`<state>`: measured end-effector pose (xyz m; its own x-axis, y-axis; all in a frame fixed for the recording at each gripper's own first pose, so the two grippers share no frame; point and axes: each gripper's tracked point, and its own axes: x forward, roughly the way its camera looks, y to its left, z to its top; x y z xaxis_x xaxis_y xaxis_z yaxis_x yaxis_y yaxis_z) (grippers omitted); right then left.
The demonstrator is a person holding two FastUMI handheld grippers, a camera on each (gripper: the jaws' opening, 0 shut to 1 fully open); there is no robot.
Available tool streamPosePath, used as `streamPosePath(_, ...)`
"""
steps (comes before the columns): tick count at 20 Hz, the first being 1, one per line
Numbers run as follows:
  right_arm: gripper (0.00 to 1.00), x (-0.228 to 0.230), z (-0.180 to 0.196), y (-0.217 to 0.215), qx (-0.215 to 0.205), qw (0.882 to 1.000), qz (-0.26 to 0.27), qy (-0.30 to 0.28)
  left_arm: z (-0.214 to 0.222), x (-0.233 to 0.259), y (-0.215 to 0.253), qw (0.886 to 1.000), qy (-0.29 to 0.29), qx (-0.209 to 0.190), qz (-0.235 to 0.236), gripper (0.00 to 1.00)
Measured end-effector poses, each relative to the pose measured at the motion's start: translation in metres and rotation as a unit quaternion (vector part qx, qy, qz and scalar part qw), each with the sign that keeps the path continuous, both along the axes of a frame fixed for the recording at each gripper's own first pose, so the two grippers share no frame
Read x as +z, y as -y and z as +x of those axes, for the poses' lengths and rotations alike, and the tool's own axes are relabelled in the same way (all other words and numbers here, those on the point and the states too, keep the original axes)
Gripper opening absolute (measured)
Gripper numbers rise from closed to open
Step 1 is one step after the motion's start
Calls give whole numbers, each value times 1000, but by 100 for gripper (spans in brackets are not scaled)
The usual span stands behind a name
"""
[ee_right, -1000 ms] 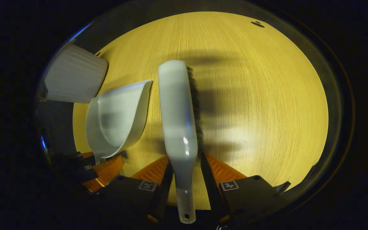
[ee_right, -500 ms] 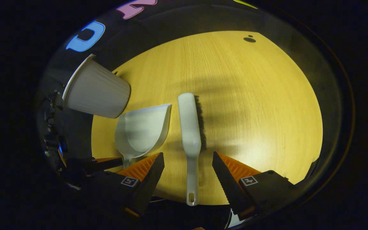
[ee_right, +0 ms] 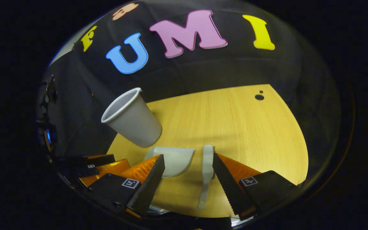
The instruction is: Pick up the small broom and dustpan from the desktop, sweep the trash into the dustpan with the broom, and then empty the trash into the garbage bin.
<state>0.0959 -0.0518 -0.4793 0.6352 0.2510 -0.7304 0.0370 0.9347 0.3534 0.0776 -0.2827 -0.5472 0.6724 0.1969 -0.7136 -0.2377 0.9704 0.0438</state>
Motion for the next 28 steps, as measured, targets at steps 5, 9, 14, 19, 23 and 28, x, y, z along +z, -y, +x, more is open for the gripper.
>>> streamPosePath(5, 98, 108, 21, -23, -15, 978, -53, 203, -5, 66, -17, 977, 194, -30, 79, 82)
streamPosePath(9, 98, 149, 17, -30, -23, 950, -92, 299, -11, 88, -14, 953, 286, -43, 92, 82)
streamPosePath(14, 97, 159, 13, -26, -39, 935, -108, 335, -29, 115, -14, 918, 377, -51, 114, 80)
streamPosePath(19, 97, 161, 13, -26, -45, 931, -119, 342, -64, 119, -27, 918, 381, -38, 108, 81)
streamPosePath(23, 97, 162, 14, -30, -44, 933, -109, 341, -66, 116, -21, 917, 386, -37, 87, 79)
streamPosePath(28, 98, 161, 10, -35, -21, 933, -108, 342, -71, 119, -21, 913, 392, -42, 109, 80)
